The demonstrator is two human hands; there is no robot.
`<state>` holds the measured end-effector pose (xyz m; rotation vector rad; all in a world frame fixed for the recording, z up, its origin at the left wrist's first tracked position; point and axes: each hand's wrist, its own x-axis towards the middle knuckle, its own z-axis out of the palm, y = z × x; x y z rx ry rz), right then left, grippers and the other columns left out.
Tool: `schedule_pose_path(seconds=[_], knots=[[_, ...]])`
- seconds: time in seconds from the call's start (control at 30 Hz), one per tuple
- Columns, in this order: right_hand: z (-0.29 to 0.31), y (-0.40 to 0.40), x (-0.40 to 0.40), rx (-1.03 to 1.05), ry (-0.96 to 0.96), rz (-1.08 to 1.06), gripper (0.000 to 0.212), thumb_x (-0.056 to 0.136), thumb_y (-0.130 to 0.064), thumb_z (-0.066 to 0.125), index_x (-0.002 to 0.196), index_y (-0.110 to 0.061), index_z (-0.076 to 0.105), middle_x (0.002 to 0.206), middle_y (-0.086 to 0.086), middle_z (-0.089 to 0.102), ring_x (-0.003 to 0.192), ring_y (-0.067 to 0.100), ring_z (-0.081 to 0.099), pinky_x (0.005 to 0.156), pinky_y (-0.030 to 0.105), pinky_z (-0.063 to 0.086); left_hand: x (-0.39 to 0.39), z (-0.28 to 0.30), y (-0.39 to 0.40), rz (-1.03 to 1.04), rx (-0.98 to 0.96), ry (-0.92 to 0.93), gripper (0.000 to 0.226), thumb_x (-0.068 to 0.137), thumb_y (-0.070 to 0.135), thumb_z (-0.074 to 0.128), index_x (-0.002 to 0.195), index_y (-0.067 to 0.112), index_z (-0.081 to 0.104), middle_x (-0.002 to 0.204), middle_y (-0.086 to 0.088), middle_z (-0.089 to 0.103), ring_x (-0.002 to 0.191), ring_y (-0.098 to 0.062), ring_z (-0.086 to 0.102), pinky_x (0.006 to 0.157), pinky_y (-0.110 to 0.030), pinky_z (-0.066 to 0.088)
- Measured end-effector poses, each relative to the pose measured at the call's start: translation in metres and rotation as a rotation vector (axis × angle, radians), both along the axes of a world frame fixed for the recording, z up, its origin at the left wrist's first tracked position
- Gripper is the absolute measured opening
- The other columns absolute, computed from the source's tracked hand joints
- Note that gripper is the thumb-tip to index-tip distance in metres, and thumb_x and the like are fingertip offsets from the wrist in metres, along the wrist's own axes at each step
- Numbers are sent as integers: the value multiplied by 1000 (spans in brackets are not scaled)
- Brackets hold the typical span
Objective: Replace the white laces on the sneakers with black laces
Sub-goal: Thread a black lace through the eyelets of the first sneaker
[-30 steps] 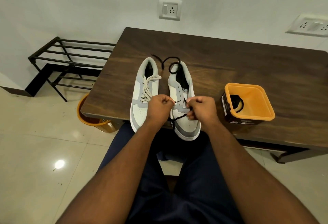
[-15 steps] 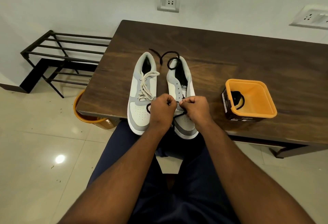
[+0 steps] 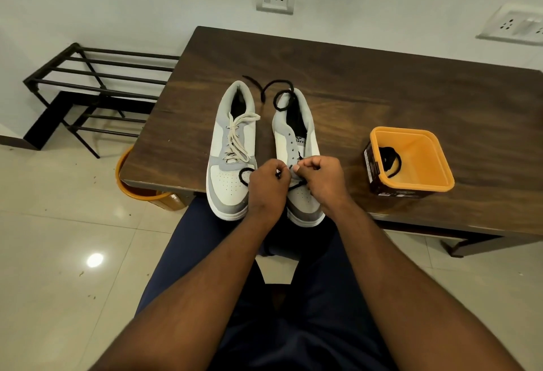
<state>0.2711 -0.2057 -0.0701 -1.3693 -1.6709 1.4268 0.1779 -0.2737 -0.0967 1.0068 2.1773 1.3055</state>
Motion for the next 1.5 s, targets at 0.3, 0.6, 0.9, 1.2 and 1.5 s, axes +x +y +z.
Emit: schedule_pose_path(seconds=[0.3, 0.6, 0.9, 1.2, 1.5], knots=[[-10, 2, -1, 95, -38, 20, 7, 85, -7, 70, 79, -9, 69, 58, -3, 55, 55, 6, 48, 59, 22, 47, 5, 4, -2, 23, 55, -29, 10, 92, 15, 60, 87, 7, 64, 79, -2, 65, 70, -14, 57, 63, -22, 44], [-11, -1, -1, 112, -40, 47, 13, 87, -4, 67, 76, -12, 67, 58, -5, 55, 50, -2, 46, 54, 14, 44, -1, 8, 6, 34, 114, -55, 6, 91, 9, 57, 87, 6, 60, 79, -2, 63, 74, -17, 59, 64, -26, 45], [-6, 4, -5, -100, 75, 11, 12, 87, -5, 67, 80, 5, 70, 66, 6, 65, 55, 4, 59, 55, 18, 49, -3, 3, 6, -5, 92, -64, 9, 93, 10, 55, 87, 4, 56, 78, -4, 60, 68, -13, 51, 57, -15, 37], [2, 10, -13, -221, 25, -5, 15, 82, -1, 69, 69, 2, 65, 41, -5, 54, 35, 0, 46, 37, 13, 36, -8, 1, 2, -21, 68, -90, 9, 93, 9, 54, 85, 5, 55, 73, -1, 56, 62, -8, 45, 54, -14, 36], [-1, 10, 2, -146, 11, 64, 24, 92, 2, 56, 112, 0, 68, 70, -3, 60, 37, -6, 47, 40, 7, 35, -8, 1, 5, -26, 79, -95, 7, 91, 9, 65, 96, 12, 66, 98, -5, 65, 81, -8, 60, 77, -18, 51]])
